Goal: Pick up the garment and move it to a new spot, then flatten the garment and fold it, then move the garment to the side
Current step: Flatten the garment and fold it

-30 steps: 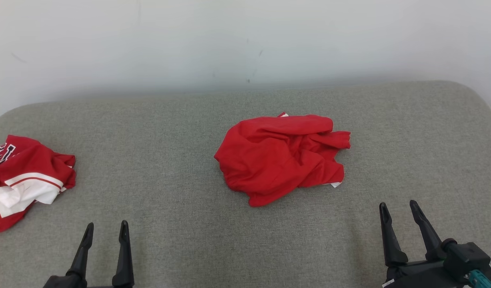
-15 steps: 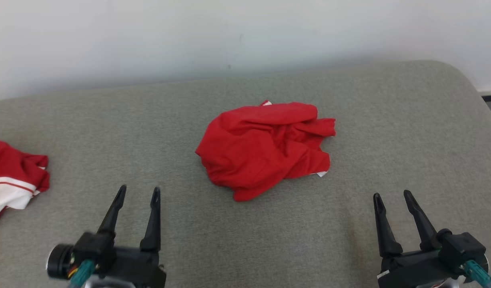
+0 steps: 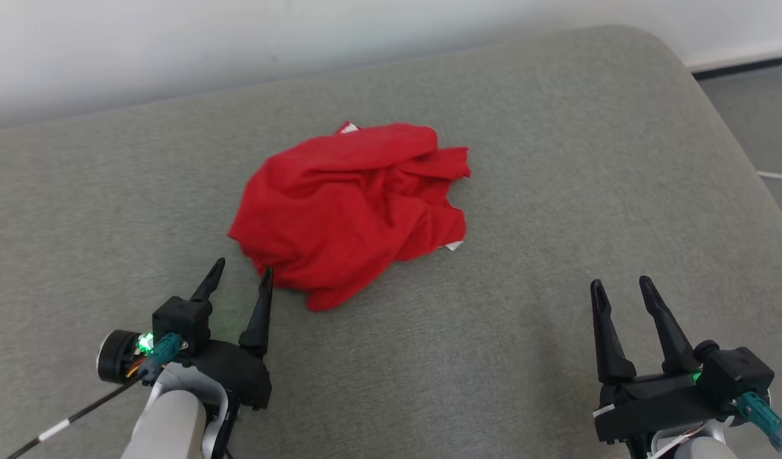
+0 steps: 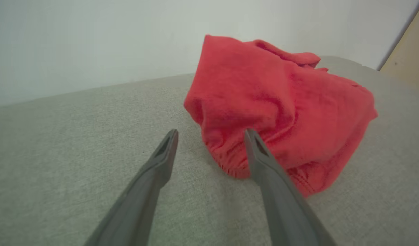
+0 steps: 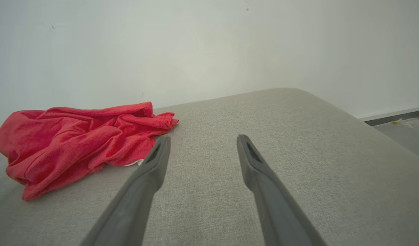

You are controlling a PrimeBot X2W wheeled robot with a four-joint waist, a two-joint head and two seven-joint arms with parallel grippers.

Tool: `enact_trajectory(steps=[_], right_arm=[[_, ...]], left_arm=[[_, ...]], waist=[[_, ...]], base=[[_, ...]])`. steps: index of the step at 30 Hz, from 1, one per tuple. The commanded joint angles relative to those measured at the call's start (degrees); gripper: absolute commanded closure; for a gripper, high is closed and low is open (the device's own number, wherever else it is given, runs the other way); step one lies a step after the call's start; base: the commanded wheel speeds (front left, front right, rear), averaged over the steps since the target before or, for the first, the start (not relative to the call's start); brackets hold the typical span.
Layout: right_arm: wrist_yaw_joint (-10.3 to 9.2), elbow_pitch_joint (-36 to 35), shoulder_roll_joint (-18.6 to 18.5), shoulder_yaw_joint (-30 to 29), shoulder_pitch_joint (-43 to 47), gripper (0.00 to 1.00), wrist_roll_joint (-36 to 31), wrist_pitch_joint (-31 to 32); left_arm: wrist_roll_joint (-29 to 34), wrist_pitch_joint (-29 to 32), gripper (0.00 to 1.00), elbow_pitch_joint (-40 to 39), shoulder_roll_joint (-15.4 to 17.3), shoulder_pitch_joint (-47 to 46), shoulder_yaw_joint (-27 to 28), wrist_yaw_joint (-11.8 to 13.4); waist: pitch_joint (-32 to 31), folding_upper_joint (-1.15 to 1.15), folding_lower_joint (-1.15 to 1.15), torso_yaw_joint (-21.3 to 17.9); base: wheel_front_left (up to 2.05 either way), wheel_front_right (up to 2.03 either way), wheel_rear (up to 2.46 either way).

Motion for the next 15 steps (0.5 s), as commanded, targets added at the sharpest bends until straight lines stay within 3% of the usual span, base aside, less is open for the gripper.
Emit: enact_trajectory(steps=[1, 8, 9, 10, 15], right_arm=[[-0.13, 0.0, 0.2, -0.1, -1.0, 0.0, 0.3, 0.0], [-0.13, 0.2, 0.7, -0.1, -1.8, 0.0, 0.2, 0.0], [-0.13, 0.3, 0.8, -0.1, -1.8, 0.0, 0.2, 0.0], [-0.13, 0.4, 0.9, -0.2, -1.9, 0.0, 0.1, 0.0], [-0.13, 0.4, 1.1, -1.2, -0.8, 0.0, -0.4, 0.0]], left_arm=[[-0.4, -0.2, 0.0, 1.3, 0.4, -1.4, -0.1, 0.1], [-3.0, -0.1, 0.0, 8.8, -0.6, -5.1, -2.5, 0.1], [-3.3, -0.1, 0.6, 9.5, -0.7, -5.5, -3.0, 0.1], [-3.3, -0.1, 1.0, 9.9, -0.6, -6.0, -3.4, 0.1], [-4.4, -0.1, 1.0, 7.5, 0.3, -6.2, -2.4, 0.1]], waist=[[3.1, -0.01, -0.01, -3.2], [4.2, -0.01, -0.01, -4.4], [4.3, -0.01, -0.01, -4.4], [4.2, -0.01, -0.01, -4.3], [2.6, -0.01, -0.01, -3.1]], base=[[0.0, 0.0, 0.0], [0.0, 0.0, 0.0], [0.0, 0.0, 0.0], [0.0, 0.0, 0.0], [0.0, 0.0, 0.0]])
